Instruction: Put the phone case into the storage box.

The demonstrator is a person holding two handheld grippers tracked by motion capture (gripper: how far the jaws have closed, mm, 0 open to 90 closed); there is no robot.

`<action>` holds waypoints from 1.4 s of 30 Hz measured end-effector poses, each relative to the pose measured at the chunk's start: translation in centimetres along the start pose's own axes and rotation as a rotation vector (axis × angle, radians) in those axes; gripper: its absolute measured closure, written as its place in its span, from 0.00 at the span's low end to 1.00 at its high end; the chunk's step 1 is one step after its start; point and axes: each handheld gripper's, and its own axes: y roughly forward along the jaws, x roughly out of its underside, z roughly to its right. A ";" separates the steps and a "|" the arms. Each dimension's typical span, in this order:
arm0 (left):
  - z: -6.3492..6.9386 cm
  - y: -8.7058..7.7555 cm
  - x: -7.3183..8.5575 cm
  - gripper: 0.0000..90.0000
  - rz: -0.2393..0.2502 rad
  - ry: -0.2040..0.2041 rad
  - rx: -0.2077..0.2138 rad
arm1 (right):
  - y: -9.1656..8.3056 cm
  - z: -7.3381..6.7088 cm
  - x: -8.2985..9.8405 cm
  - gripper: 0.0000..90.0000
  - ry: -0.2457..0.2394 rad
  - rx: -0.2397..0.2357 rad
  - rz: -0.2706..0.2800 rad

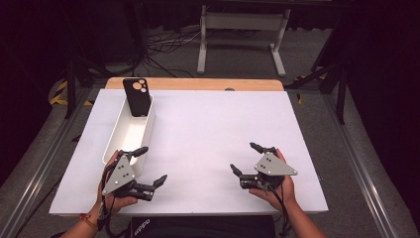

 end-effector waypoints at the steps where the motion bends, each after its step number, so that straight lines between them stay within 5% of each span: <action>1: 0.0 0.2 0.2 0.03 -0.016 0.002 0.002 | -0.1 -0.1 0.1 0.14 -0.004 -0.005 -0.001; 8: 0.2 0.9 0.7 0.04 -0.052 0.019 0.013 | -0.4 -0.1 0.1 0.14 -0.006 -0.012 0.013; 42: -0.1 0.5 0.3 0.03 -0.046 0.035 0.030 | -0.1 -1.7 0.2 0.14 -0.063 -0.043 0.007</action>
